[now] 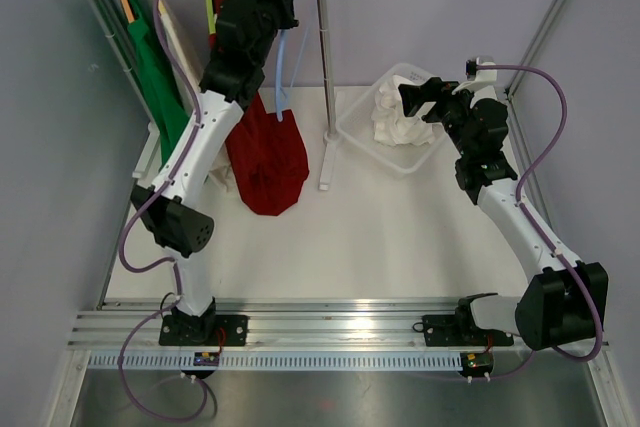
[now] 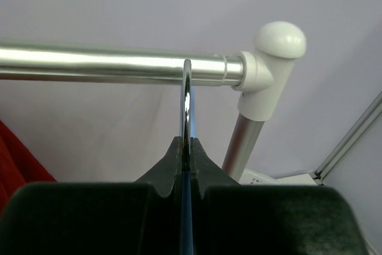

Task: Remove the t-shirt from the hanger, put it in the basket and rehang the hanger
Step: Hang the hanger back to the clothesline with the left arm

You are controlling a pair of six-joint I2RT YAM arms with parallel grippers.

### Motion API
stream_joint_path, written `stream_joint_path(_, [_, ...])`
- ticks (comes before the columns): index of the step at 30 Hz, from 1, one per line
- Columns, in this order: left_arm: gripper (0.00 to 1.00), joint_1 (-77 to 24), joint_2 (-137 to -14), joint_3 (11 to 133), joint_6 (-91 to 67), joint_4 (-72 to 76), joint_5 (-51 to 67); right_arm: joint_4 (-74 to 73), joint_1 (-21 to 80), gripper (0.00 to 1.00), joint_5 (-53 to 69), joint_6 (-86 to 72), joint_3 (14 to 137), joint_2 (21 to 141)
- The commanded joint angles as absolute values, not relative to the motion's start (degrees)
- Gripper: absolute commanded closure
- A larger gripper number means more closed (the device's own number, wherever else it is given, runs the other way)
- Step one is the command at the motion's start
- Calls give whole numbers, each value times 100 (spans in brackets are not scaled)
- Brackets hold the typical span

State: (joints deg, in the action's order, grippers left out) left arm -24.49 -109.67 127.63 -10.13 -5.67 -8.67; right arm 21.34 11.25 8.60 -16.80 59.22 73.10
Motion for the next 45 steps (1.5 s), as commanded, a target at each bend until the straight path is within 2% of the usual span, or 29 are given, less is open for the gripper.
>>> stream_joint_path(1, [100, -2514, -10845, 13359, -931, -184, -1063, 2294, 1134, 8, 861, -1617, 5968, 7242])
stream_joint_path(9, [100, -2531, -11328, 13921, -1002, -298, -1011, 2276, 1125, 8, 914, -1617, 5994, 7304])
stream_joint_path(23, [100, -2549, -11672, 14150, -975, -97, -1081, 2320, 1134, 8, 1020, -1635, 5977, 7286])
stream_joint_path(45, [98, -2663, -11900, 14045, -888, -26, -967, 2285, 1142, 8, 958, -1582, 5906, 7146])
